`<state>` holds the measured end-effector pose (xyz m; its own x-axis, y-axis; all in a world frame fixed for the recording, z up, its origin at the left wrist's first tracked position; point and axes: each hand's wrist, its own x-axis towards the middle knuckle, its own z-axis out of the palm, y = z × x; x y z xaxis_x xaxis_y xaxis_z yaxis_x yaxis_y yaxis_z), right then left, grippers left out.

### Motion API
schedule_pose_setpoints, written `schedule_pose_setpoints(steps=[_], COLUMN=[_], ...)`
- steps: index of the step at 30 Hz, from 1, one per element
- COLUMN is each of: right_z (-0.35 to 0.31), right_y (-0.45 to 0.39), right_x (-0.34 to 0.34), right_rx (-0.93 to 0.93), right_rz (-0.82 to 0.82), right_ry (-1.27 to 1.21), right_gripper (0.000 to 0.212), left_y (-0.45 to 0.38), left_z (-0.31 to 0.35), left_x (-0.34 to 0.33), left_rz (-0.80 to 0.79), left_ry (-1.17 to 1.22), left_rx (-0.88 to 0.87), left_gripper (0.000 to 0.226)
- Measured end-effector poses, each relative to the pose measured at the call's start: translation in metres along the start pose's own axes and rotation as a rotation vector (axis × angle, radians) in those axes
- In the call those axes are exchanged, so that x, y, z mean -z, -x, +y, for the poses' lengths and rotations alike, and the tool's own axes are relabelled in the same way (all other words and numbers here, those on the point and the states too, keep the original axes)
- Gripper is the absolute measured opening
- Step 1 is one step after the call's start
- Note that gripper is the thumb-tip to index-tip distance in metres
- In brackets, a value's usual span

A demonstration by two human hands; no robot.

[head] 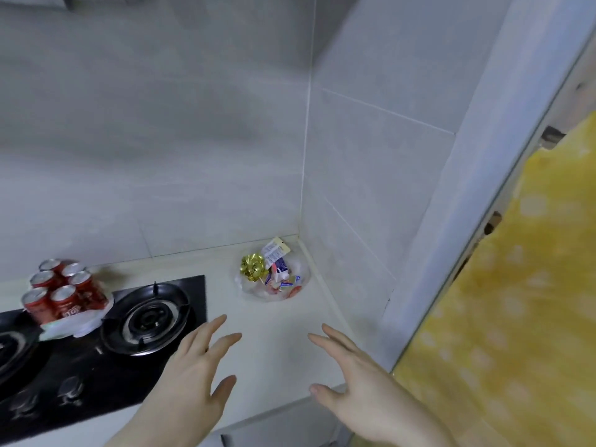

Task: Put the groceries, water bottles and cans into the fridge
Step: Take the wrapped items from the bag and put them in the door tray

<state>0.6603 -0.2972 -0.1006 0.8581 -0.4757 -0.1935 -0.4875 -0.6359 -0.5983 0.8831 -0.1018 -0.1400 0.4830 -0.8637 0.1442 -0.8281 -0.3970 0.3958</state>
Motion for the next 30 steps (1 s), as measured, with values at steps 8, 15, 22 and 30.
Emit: schedule_pose_setpoints(steps=[8,15,22,30], right_z=[-0.01,-0.064,-0.135,-0.221], right_y=[-0.088,-0.151,-0.217,-0.284], right_x=[-0.002,-0.024,-0.074,-0.142], right_rx=[0.136,0.239,0.25,0.241], right_rz=[-0.134,-0.188,-0.19,-0.164], right_ry=[0.023,0.038,0.019,-0.051], right_gripper=[0.071,0.07,0.066,0.063], left_y=[-0.004,0.004,0.002,-0.006], left_z=[-0.028,-0.099,-0.197,-0.307], left_x=[0.005,0.031,0.067,0.12], left_rz=[0.033,0.062,0.052,0.01], left_ry=[0.002,-0.019,0.013,-0.004], left_rx=[0.222,0.396,0.397,0.343], left_gripper=[0.062,0.064,0.063,0.06])
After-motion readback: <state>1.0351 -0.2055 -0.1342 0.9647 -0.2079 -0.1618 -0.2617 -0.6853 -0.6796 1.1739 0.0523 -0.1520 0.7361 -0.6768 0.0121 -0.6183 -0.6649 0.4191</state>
